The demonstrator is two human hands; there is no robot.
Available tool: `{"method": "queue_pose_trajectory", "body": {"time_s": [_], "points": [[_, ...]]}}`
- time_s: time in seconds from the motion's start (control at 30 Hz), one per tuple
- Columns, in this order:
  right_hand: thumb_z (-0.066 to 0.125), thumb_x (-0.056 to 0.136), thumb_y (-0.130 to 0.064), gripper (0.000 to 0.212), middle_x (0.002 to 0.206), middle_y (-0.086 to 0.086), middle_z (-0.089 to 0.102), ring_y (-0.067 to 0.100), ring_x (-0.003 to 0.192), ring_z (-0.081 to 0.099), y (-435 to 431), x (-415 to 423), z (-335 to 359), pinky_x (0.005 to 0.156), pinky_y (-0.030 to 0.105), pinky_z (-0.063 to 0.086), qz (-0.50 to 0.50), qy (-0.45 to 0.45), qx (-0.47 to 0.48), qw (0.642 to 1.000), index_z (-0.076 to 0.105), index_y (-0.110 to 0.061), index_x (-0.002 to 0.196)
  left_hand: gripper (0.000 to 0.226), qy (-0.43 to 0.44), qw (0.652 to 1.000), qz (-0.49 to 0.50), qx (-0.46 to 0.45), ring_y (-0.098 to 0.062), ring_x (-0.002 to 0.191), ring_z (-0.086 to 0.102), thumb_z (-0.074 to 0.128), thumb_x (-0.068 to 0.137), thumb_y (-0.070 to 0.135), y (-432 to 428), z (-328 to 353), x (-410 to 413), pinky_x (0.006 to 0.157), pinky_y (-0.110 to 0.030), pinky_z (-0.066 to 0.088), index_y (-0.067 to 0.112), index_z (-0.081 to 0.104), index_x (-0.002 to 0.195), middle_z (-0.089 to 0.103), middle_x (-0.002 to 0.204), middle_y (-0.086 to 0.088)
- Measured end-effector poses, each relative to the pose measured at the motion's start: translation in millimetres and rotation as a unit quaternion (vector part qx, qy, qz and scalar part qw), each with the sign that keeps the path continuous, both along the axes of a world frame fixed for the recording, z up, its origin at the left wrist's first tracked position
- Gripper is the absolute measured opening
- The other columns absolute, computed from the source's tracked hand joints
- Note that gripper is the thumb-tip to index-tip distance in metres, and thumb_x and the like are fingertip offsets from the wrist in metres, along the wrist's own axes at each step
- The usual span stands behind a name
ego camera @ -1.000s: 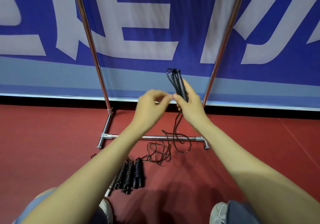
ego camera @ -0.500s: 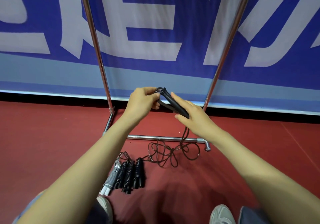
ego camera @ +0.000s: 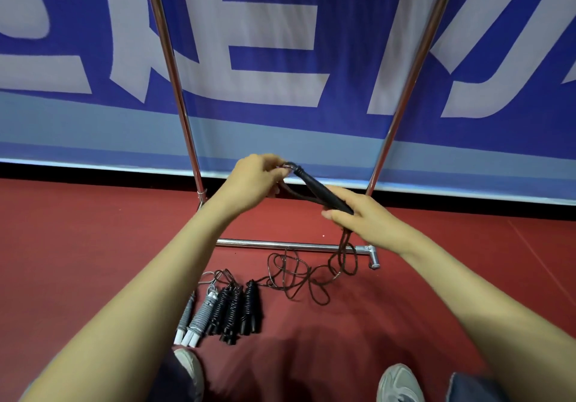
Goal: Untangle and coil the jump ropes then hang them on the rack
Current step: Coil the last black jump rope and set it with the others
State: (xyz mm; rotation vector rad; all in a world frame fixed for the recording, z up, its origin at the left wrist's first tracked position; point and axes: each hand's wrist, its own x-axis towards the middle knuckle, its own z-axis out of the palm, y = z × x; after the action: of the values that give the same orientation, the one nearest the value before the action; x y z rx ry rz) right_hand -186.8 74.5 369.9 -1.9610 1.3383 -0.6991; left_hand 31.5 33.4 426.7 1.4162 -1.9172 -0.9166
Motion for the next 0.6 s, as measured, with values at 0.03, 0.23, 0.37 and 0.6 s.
{"method": "queue_pose_trajectory", "body": {"time_s": [0.03,0.23,0.37,0.6], "points": [[0.059,0.095,-0.02,0.041,0.077,-0.016,0.056,0.005,0.065,0.047,0,2,1,0.069,0.027,0.042,-0.006,-0.041,0.007,0.999,0.052,-0.04,0.13,0.009,0.111,0.993,0.016,0.044,-0.005,0.052,0.054,0.058,0.095,0.015,1,0,-2,0.054,-0.01,0.043,0.012,0.066,0.098,0.057,0.067,0.001],[0.057,0.094,-0.001,0.038,0.091,0.006,0.063,0.013,0.063,0.048,3,22,9,0.065,0.029,0.042,-0.035,-0.252,0.043,0.966,0.045,-0.017,0.127,0.019,0.402,0.893,-0.014,0.204,-0.006,0.06,0.053,0.066,0.089,0.021,5,1,-15,0.064,-0.016,0.048,0.007,0.065,0.101,0.069,0.085,0.0],[0.06,0.092,-0.005,0.031,0.089,0.008,0.061,0.014,0.065,0.049,-3,28,8,0.07,0.038,0.041,-0.068,-0.278,0.044,0.957,0.042,-0.022,0.111,0.02,0.395,0.899,-0.039,0.185,-0.007,0.058,0.051,0.063,0.091,0.014,12,-7,-30,0.062,-0.016,0.047,0.003,0.066,0.106,0.062,0.096,-0.013],[0.058,0.092,0.0,0.035,0.094,-0.005,0.059,0.012,0.074,0.051,-9,40,7,0.073,0.033,0.043,-0.066,-0.248,0.059,0.965,0.036,-0.022,0.109,0.017,0.406,0.899,0.005,0.165,-0.009,0.057,0.047,0.05,0.098,0.009,13,-11,-37,0.058,-0.016,0.047,0.004,0.065,0.092,0.052,0.067,-0.004]]}}
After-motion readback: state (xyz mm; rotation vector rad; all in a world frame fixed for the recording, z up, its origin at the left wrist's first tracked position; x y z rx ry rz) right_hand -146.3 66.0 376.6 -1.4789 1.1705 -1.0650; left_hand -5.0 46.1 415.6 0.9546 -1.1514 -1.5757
